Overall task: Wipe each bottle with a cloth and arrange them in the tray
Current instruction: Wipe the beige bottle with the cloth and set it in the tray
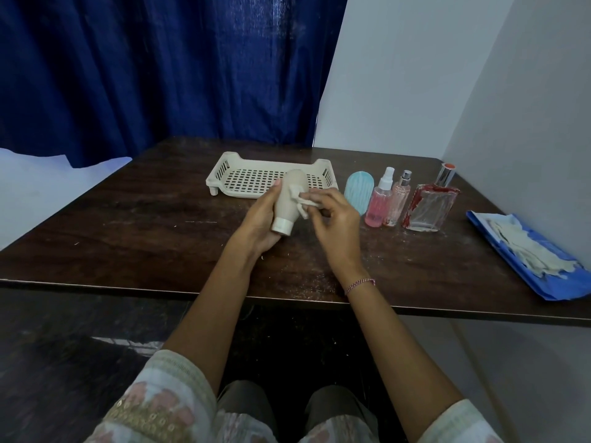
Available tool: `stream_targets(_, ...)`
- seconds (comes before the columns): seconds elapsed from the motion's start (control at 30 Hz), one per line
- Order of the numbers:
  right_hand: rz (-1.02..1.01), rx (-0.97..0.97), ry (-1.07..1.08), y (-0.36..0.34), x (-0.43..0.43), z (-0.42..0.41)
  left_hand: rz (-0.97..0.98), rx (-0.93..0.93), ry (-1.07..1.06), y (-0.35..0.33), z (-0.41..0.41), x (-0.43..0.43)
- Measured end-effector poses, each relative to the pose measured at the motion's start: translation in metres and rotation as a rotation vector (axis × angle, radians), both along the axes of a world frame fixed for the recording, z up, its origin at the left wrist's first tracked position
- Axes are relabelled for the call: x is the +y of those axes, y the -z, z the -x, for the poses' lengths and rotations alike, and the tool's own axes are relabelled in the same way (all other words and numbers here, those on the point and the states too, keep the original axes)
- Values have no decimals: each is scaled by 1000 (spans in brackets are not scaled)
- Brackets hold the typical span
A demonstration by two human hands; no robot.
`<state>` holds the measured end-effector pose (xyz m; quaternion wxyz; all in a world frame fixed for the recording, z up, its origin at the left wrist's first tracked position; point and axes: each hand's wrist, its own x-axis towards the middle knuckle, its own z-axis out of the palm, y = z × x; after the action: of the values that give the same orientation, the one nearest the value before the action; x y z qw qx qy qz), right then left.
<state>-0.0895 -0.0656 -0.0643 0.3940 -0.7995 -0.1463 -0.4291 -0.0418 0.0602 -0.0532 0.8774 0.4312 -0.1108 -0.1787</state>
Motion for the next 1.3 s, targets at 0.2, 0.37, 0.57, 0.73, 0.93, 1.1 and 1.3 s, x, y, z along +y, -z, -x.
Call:
stream_targets(0.2,-260,-13,103,-1,-2,-4,-101,-63,31,5,2,-6)
stream_targets(0.37,-277,74,15,2,1,-7,-142,-141,-24,6,1,-6)
stream_targets(0.57,-288,225,-165,6,6,-9,64,-161,-131,4,-2,-2)
stream_targets(0.73,-194,346,-260,10,9,-9,84,-186,-242,4,-5,3)
stream_targets(0.93,-64,362,-155,11,10,-7,-63,-292,-405,5,-5,3)
stream_targets(1.1,34,317,33,13,5,-11,-118,-350,-434,9,-8,2)
stream_targets(1.3,22,383,76,13,4,-11,-111,-337,-440,7,-4,2)
